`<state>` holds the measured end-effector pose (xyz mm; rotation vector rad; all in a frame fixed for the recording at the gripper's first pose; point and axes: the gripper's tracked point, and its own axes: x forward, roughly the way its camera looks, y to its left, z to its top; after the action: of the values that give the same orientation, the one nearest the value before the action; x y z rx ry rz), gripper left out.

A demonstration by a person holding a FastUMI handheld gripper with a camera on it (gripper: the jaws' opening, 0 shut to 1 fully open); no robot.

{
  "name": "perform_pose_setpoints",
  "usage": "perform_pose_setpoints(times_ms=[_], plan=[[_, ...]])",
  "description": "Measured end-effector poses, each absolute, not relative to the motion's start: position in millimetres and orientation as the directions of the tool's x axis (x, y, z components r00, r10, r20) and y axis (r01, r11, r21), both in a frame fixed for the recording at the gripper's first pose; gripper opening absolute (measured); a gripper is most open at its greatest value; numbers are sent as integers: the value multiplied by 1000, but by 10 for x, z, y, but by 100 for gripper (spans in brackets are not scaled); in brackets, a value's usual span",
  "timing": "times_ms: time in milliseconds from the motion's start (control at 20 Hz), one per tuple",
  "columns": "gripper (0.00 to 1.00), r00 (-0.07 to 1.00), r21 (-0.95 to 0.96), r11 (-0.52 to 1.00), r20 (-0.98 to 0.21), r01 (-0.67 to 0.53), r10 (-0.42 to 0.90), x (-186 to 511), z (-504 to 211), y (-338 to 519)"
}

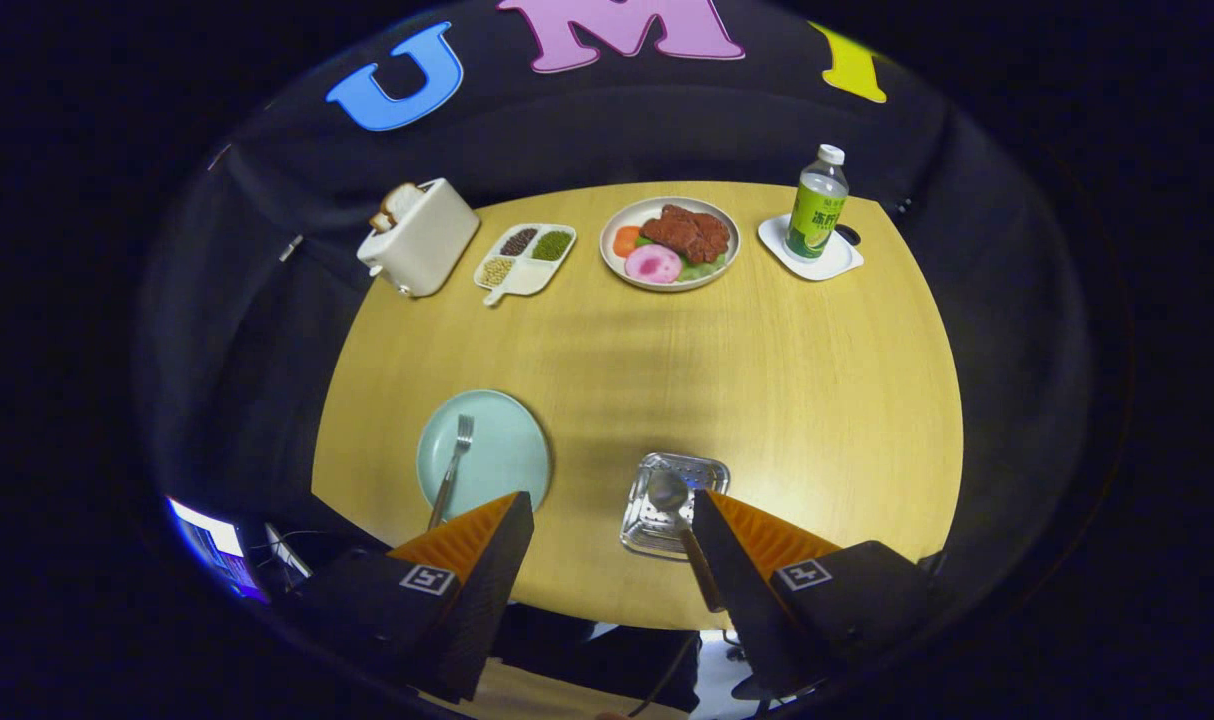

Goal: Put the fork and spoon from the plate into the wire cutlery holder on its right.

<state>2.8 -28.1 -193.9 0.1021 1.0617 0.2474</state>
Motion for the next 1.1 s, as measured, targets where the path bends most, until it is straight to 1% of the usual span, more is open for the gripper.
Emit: perform_pose_setpoints(times_ms=[100, 200, 450, 650, 800, 1100], plan=[[100, 488, 238, 960, -827, -145, 279, 10, -1880, -38], [100, 502, 240, 960, -818, -145, 281, 25, -1935, 175], [99, 475, 272, 951, -824, -146, 308, -99, -2297, 860], [100, 474, 232, 958, -833, -171, 286, -123, -2659, 1242], [100, 441, 180, 964, -862, -193, 249, -188, -3023, 1443], [99, 323, 108, 976, -932, -191, 166, -319, -3666, 1654]])
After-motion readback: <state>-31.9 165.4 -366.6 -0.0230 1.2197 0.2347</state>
